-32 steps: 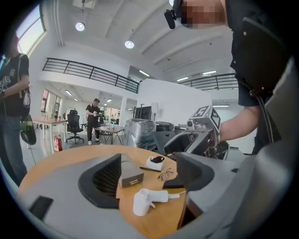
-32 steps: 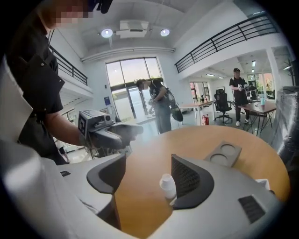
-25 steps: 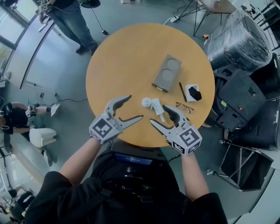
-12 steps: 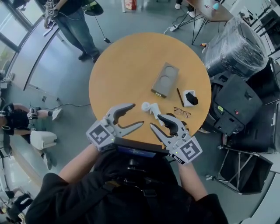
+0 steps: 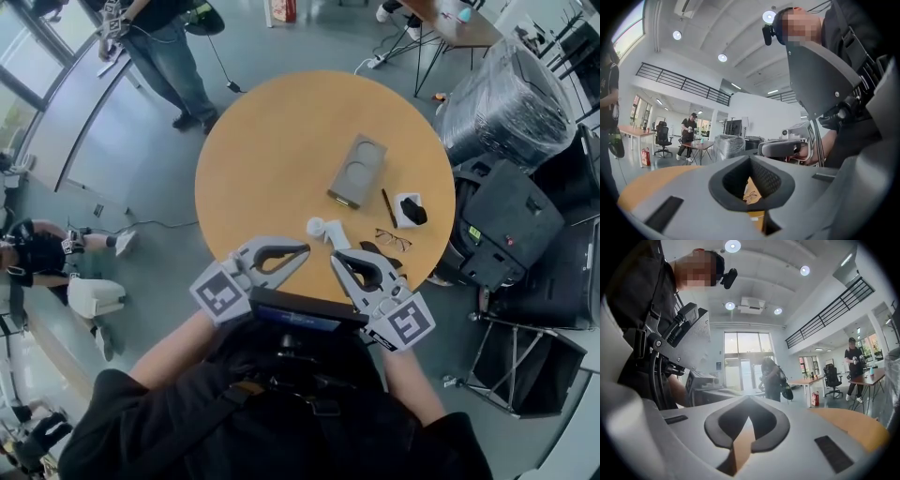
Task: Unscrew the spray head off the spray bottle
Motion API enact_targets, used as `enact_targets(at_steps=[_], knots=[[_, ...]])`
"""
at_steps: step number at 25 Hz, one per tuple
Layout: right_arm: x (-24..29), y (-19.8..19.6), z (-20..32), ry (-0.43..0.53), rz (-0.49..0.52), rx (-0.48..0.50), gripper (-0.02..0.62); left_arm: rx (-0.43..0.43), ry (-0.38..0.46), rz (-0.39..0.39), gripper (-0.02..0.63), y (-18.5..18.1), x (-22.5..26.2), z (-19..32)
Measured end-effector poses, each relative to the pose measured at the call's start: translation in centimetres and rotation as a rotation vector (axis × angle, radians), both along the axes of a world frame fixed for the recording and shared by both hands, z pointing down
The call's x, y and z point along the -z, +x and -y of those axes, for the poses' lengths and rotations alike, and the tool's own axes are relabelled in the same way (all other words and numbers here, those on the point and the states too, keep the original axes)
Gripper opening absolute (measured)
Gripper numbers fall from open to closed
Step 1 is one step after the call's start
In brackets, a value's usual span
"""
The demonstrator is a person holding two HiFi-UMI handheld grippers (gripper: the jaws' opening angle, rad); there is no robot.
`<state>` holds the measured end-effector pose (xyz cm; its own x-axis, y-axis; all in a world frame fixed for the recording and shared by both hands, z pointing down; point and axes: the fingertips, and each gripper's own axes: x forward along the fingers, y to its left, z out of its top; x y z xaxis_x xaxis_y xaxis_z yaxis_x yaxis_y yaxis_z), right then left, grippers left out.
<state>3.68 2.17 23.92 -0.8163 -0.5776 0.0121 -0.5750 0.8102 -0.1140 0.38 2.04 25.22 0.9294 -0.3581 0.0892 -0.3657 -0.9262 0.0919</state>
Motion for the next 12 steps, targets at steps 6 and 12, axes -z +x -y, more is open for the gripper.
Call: enact_targets(at_steps=[6, 12], knots=[[-0.28, -0.38, 0.26, 0.004, -0.027, 0.011, 0.012, 0.010, 0.003, 0.000, 0.017, -0.17, 0.33, 0.50], [-0.65, -0.64, 0.13, 0.003, -0.047, 0.033, 0.012, 0.018, -0.006, -0.005, 0.017, -0.19, 0.05, 0.82]])
